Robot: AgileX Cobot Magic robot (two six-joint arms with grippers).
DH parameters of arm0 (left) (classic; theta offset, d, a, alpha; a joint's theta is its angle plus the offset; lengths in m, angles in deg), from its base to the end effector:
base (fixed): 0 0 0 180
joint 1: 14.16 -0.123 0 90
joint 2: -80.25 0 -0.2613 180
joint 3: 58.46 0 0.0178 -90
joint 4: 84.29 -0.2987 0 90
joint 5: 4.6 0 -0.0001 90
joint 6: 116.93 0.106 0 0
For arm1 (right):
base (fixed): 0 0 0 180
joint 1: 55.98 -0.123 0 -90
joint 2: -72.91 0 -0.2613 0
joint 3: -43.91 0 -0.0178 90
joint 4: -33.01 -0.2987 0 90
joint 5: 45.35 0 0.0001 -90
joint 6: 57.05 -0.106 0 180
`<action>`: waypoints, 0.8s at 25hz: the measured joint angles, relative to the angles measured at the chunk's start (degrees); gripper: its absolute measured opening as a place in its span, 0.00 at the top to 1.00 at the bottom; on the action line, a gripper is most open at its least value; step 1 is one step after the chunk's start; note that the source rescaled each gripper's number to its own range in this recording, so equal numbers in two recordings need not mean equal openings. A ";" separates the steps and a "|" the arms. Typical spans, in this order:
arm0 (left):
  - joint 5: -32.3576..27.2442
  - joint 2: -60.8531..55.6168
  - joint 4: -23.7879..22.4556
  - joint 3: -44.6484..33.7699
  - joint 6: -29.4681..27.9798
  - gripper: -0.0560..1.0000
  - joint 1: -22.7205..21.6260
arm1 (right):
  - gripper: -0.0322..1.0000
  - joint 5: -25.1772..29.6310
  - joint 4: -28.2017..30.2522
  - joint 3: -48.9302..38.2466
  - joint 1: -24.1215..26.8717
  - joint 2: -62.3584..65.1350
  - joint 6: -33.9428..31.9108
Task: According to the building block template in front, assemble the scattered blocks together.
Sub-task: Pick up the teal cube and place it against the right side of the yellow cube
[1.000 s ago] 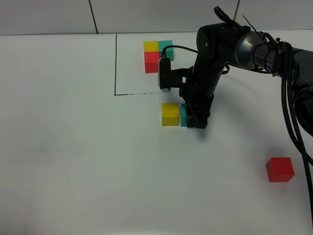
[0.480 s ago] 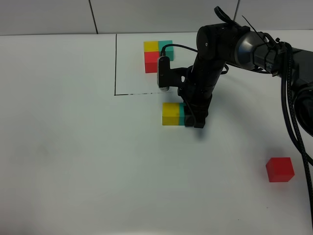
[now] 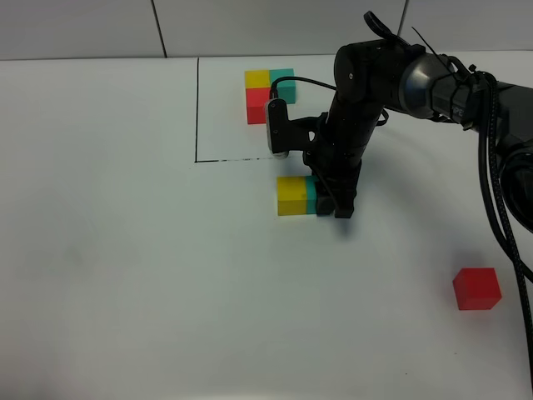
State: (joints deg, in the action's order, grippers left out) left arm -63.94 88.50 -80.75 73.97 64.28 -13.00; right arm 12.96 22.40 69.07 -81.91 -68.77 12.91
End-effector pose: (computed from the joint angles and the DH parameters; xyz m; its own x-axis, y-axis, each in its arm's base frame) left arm 0.0742 -0.0071 0.2980 -0.4250 -0.0018 -0.9052 0.0639 0.9974 -0.0320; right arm 0.4337 0.2294 0.0634 0.0141 -0.9830 -0.1829 -0.9997 -0.0105 -0.0206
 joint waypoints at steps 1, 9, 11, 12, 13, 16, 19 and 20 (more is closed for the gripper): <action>0.00 0.00 0.00 0.00 0.00 0.37 0.00 | 0.95 0.00 0.00 0.00 0.00 0.00 0.00; 0.00 0.00 0.00 0.00 0.00 0.37 0.00 | 0.95 0.00 0.00 0.00 0.00 0.00 0.00; 0.00 0.00 0.00 0.00 0.00 0.37 0.00 | 0.95 0.00 -0.06 0.00 0.00 -0.06 0.00; 0.00 0.00 0.00 0.00 0.00 0.37 0.00 | 0.95 0.00 -0.06 0.00 0.00 -0.06 0.00; 0.00 0.00 0.00 0.00 0.00 0.37 0.00 | 0.94 0.00 -0.06 0.00 0.00 -0.06 0.00; -0.05 0.00 0.00 0.00 0.00 0.37 0.00 | 0.69 -0.39 0.26 0.00 0.00 -0.36 -0.48; -0.05 0.00 0.00 0.00 0.00 0.37 0.00 | 0.28 -0.99 0.52 0.00 0.17 -0.15 -1.30; -0.05 0.00 0.00 0.00 0.00 0.37 0.00 | 0.16 -1.05 0.76 0.00 0.31 0.09 -1.97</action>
State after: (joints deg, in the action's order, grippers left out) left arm -63.99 88.50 -80.75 73.97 64.28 -13.00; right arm 11.91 23.17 69.07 -81.60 -68.68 10.94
